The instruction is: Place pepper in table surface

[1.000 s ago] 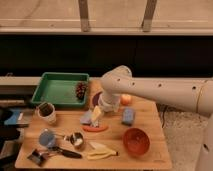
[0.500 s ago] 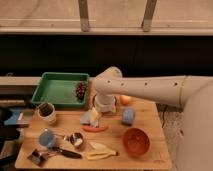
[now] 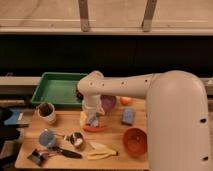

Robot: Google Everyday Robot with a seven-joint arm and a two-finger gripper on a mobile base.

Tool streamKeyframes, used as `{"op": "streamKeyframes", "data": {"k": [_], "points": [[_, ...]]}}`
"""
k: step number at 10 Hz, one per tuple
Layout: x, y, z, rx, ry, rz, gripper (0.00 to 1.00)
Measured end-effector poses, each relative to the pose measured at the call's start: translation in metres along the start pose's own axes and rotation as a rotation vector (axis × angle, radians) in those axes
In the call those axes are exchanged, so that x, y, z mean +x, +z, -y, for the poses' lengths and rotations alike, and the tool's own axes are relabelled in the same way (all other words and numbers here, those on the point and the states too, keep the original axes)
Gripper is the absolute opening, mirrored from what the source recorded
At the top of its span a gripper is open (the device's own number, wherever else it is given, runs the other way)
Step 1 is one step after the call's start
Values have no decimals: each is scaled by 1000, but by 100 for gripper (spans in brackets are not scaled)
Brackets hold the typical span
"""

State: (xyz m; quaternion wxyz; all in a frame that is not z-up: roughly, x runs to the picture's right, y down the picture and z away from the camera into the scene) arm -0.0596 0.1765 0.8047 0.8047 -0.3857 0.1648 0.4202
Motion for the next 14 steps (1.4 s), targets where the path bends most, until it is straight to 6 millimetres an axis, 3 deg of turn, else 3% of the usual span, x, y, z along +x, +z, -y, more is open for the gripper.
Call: {"op": "streamKeyframes", "data": {"k": [8,14], "points": [[4,7,-7,33,-15,-33,79],[28,17,-2,24,16,-65,79]]}}
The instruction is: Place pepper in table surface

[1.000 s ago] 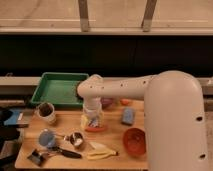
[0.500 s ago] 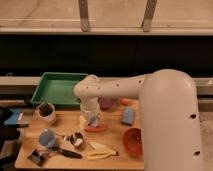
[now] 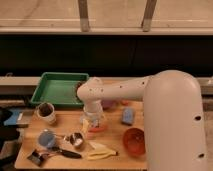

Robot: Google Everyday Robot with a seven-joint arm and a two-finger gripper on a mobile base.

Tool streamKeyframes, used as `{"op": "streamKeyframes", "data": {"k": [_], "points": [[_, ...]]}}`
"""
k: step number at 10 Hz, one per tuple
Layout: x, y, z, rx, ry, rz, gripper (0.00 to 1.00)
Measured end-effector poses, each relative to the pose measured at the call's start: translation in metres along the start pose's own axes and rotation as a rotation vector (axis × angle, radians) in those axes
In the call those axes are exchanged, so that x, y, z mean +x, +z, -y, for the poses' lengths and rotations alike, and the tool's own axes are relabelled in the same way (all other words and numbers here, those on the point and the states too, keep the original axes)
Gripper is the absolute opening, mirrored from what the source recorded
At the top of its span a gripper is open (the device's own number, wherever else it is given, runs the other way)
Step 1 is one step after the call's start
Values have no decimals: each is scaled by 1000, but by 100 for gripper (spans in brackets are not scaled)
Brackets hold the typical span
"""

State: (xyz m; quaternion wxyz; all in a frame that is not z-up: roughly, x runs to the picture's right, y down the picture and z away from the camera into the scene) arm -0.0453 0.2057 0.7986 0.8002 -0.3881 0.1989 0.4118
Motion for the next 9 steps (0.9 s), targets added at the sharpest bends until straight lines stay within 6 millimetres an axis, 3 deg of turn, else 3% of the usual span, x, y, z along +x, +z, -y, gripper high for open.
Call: {"op": "streamKeyframes", "data": {"k": [5,7,9], "points": [[0,17,-6,-40,-2,-6,79],[-3,23,-6,-53,-13,-8,66],[-6,30,-5,-62,-27,-20,44]]}}
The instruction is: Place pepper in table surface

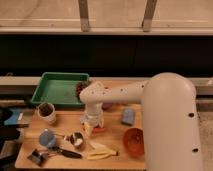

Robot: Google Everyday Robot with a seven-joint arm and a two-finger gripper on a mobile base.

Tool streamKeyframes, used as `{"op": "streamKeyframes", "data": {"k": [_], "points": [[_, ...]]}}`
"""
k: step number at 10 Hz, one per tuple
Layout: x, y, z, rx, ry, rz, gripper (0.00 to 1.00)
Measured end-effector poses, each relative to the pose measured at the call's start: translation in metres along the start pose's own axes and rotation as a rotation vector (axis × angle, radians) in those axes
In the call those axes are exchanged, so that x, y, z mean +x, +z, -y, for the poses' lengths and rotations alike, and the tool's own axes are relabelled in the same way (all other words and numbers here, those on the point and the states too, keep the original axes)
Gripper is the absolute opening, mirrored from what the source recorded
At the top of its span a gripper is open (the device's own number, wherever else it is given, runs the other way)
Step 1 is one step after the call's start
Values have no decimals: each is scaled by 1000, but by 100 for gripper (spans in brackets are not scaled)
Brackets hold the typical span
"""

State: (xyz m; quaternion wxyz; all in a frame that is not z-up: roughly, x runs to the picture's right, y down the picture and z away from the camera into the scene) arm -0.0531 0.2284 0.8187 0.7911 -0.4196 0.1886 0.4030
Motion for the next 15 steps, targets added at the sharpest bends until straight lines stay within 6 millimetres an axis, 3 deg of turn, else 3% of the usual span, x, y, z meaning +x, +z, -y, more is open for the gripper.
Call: {"op": "streamKeyframes", "data": {"k": [4,5,8,11,15], "points": [[-2,-1,1,-7,-4,1,5],[-2,-1,0,-6,-6,-2,3],[-1,2,2,12,9,-5,2],[-2,-9,5,35,35,25,2],[-2,-49,19,100,70,75,2]]}}
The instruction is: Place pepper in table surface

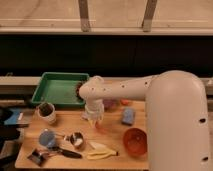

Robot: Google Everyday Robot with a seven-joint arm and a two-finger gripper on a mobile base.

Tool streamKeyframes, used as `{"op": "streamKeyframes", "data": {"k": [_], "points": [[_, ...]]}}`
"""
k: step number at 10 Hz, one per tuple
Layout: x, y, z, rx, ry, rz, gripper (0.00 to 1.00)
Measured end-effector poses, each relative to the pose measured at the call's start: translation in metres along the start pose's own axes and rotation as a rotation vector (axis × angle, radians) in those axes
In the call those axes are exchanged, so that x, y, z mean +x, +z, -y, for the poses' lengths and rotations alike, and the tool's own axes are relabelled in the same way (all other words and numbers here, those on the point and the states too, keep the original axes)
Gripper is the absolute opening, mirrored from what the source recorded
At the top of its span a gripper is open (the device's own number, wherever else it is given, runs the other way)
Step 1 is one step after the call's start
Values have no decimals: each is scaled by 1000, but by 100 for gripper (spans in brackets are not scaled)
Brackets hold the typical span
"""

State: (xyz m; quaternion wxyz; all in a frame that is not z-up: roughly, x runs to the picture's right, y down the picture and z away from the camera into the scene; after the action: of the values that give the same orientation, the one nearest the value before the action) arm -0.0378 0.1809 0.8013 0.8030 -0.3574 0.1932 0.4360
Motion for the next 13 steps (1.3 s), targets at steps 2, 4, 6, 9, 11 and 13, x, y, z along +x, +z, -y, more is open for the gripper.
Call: {"op": "streamKeyframes", "data": {"k": [2,4,6,9,11,13], "points": [[-6,-32,20,50,30,25,2],[-9,-62,34,104,56,50,2],[-7,-84,50,151,90,73,2],[-1,-97,60,186,124,94,2],[5,-91,68,181,146,94,2],[10,-77,74,161,175,83,2]]}}
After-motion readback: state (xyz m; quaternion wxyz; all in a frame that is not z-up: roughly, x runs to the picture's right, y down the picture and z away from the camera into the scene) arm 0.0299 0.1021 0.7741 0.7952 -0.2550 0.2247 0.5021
